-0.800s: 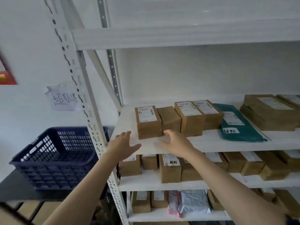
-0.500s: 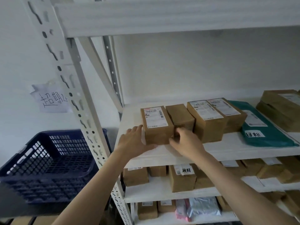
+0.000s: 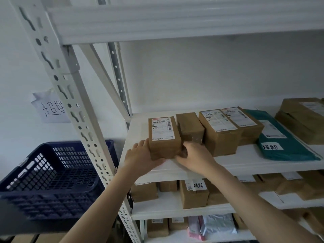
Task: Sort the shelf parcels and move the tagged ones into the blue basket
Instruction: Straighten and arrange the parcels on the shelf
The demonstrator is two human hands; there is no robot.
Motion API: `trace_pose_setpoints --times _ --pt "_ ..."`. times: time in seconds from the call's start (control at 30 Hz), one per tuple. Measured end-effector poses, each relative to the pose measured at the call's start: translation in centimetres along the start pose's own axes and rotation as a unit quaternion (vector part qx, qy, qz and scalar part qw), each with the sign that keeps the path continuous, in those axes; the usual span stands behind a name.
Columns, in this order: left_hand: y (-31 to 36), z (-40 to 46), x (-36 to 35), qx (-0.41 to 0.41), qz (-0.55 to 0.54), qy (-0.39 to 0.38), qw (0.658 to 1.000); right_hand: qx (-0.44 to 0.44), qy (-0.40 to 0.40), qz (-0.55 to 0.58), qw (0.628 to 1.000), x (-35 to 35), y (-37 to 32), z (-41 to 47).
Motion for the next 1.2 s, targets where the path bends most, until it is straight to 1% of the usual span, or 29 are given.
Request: trace_pose_setpoints --times 0.13,0.23,0.3,0.43,0.57,0.7,0.8,0.87,1.03,1.13,1.2 --pt "0.4 -1.6 0.5 0.014 -0.011 0.012 1.000 0.009 -0.036 0.065 0.997 0.4 0.3 -1.6" --pt "1.3 -2.4 0.8 0.028 -0.031 0.008 0.999 0.021 -0.063 0.063 0.996 0.7 -0.2 -2.6" --pt "2.0 -3.1 1.3 0.037 -0.052 0.032 0.997 0.030 -0.043 0.056 0.997 1.2 -0.6 -3.2" --pt "3.1 -5.1 2.8 0.020 -0.060 0.117 0.991 0.057 0.008 0.068 0.996 2.3 -0.9 -4.7" --pt "4.6 -7.8 5.0 -0.003 -0.068 0.212 0.975 0.097 0.107 0.088 0.986 4.1 -1.4 -7.2" --pt "5.9 -9.9 6.3 -0.015 -0.054 0.264 0.963 0.120 0.185 0.084 0.972 6.3 -1.7 -9.2" --pt "6.5 -11.2 6.7 -0.028 -0.037 0.286 0.957 0.149 0.227 0.083 0.959 8.0 -2.3 -10.5" --pt "6.8 -12.0 6.7 -0.027 -0.035 0.297 0.954 0.160 0.239 0.081 0.954 8.6 -2.4 -11.3" --pt "7.3 -13.3 6.4 -0.024 -0.032 0.305 0.952 0.175 0.243 0.112 0.947 8.9 -2.3 -12.4" --pt "7.7 -13.7 6.1 -0.022 -0.024 0.306 0.952 0.167 0.247 0.126 0.946 8.9 -1.8 -12.4" --pt "7.7 -13.8 5.9 -0.021 -0.018 0.305 0.952 0.154 0.235 0.131 0.951 8.5 -1.4 -12.0"
Point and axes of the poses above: each hand's wrist, its own z-axis towards the middle knuckle, its own x-axis out of the back of the hand, y = z × x, the point moved 6 cm from there along z, towards the middle knuckle
